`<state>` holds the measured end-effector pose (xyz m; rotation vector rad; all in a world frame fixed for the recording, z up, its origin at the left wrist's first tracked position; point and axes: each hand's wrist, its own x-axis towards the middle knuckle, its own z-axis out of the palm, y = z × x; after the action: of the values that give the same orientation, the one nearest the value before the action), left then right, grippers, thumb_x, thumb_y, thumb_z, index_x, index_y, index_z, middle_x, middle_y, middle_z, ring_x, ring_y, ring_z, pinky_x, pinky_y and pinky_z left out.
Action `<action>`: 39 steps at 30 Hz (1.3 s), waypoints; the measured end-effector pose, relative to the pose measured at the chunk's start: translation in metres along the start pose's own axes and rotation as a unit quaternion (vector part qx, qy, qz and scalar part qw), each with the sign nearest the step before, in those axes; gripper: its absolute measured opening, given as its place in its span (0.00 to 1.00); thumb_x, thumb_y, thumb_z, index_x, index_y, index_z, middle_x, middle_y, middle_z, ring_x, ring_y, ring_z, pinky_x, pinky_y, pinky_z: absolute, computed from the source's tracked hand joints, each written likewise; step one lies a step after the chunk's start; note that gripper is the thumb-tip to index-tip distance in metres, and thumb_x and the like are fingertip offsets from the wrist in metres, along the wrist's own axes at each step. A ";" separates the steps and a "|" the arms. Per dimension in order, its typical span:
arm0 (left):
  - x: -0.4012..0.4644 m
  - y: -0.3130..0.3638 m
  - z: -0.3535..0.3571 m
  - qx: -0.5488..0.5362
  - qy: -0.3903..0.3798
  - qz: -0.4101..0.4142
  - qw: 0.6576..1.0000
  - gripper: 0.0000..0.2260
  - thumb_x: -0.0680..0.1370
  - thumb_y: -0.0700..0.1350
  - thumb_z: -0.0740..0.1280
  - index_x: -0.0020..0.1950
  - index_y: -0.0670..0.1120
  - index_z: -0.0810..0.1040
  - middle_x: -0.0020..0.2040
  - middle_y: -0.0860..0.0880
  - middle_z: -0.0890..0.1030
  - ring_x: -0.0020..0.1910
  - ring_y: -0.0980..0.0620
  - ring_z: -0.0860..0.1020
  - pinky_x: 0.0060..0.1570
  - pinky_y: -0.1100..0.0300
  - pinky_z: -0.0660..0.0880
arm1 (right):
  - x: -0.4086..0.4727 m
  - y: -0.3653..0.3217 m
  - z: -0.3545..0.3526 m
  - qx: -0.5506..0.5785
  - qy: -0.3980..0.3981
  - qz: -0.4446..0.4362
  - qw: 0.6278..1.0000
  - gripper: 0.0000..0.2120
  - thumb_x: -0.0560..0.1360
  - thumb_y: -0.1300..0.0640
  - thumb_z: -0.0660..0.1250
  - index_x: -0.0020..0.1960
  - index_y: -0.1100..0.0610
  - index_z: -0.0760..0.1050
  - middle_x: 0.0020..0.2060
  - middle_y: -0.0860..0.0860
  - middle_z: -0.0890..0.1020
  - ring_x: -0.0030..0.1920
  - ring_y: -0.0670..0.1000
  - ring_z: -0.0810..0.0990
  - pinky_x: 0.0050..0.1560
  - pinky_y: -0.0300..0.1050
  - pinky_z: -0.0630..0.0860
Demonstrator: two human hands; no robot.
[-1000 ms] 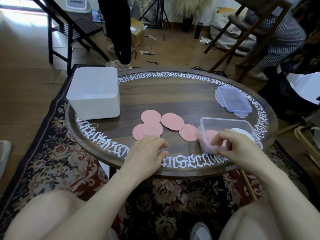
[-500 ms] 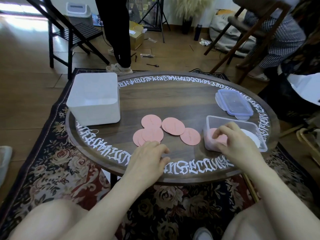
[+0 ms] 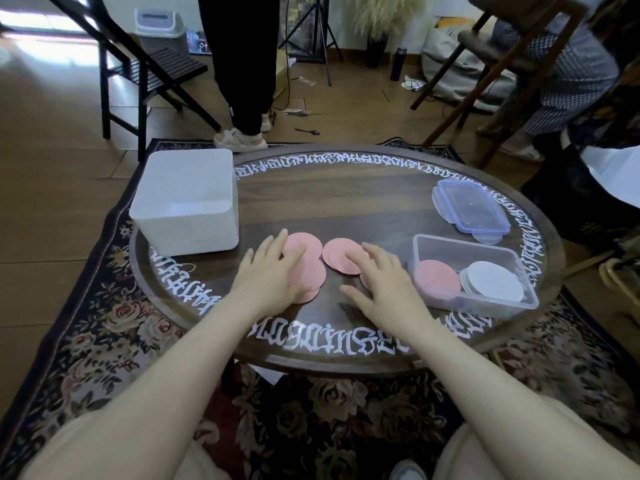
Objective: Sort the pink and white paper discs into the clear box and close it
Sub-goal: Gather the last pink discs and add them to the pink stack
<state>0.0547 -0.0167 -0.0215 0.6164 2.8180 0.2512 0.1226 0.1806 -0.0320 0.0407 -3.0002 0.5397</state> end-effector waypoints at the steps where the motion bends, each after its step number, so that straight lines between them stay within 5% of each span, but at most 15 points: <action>1: 0.003 0.000 0.004 -0.008 -0.006 0.009 1.000 0.31 0.77 0.60 0.59 0.77 0.57 0.49 0.78 0.50 0.41 0.77 0.48 0.43 0.74 0.47 0.45 | 0.003 -0.001 0.003 0.022 -0.024 0.025 0.999 0.28 0.76 0.44 0.63 0.73 0.48 0.61 0.74 0.54 0.59 0.72 0.57 0.58 0.70 0.52 0.59; 5: 0.002 0.004 0.019 0.011 -0.023 0.059 0.998 0.28 0.79 0.59 0.56 0.77 0.57 0.50 0.78 0.52 0.47 0.76 0.47 0.45 0.74 0.46 0.47 | 0.004 -0.006 0.011 -0.071 -0.121 0.037 0.989 0.29 0.76 0.38 0.58 0.74 0.42 0.54 0.76 0.50 0.53 0.75 0.56 0.49 0.74 0.55 0.48; 11: -0.020 0.005 0.022 0.017 -0.056 0.098 0.993 0.27 0.80 0.57 0.57 0.76 0.59 0.51 0.78 0.54 0.46 0.77 0.49 0.44 0.75 0.49 0.48 | -0.016 -0.017 -0.003 -0.077 -0.138 0.013 0.987 0.29 0.73 0.39 0.63 0.71 0.38 0.58 0.68 0.47 0.61 0.68 0.54 0.59 0.64 0.54 0.60; 17: -0.052 0.014 0.014 0.074 -0.117 0.100 0.985 0.25 0.81 0.55 0.54 0.76 0.63 0.46 0.78 0.56 0.41 0.77 0.47 0.40 0.74 0.44 0.41 | -0.050 -0.021 -0.003 -0.048 -0.139 -0.030 0.989 0.23 0.74 0.40 0.62 0.68 0.36 0.62 0.67 0.44 0.62 0.67 0.51 0.61 0.68 0.53 0.58; 22: -0.064 0.015 0.018 0.104 -0.086 0.049 0.990 0.24 0.82 0.50 0.53 0.75 0.64 0.46 0.78 0.55 0.42 0.77 0.45 0.42 0.73 0.41 0.41 | -0.058 -0.014 -0.014 0.012 -0.147 -0.048 0.988 0.14 0.76 0.43 0.62 0.61 0.40 0.74 0.58 0.42 0.69 0.63 0.45 0.64 0.67 0.48 0.59; 26: -0.059 0.008 0.012 0.070 -0.022 0.013 0.997 0.27 0.81 0.50 0.57 0.77 0.56 0.49 0.78 0.54 0.52 0.76 0.48 0.51 0.73 0.45 0.48 | -0.052 -0.002 -0.025 0.038 -0.065 0.007 0.997 0.15 0.74 0.51 0.67 0.61 0.46 0.75 0.52 0.44 0.72 0.57 0.49 0.71 0.59 0.49 0.69; 31: -0.049 0.006 0.000 -0.024 0.000 -0.011 1.000 0.32 0.76 0.49 0.64 0.77 0.55 0.53 0.73 0.52 0.65 0.72 0.51 0.61 0.67 0.54 0.59 | -0.055 0.011 -0.037 -0.083 -0.127 0.122 0.981 0.28 0.71 0.50 0.67 0.69 0.44 0.63 0.66 0.47 0.68 0.61 0.54 0.75 0.53 0.49 0.73; 39: -0.040 0.020 0.004 -0.019 -0.023 0.018 0.999 0.38 0.73 0.57 0.67 0.77 0.53 0.50 0.77 0.52 0.56 0.76 0.52 0.53 0.72 0.52 0.54 | -0.055 0.003 -0.035 -0.063 -0.148 0.169 0.972 0.24 0.69 0.51 0.72 0.60 0.53 0.68 0.58 0.52 0.70 0.57 0.57 0.76 0.50 0.48 0.72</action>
<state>0.0987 -0.0154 -0.0128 0.6574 2.7539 0.2919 0.1806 0.1962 -0.0054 -0.4455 -3.3490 0.3968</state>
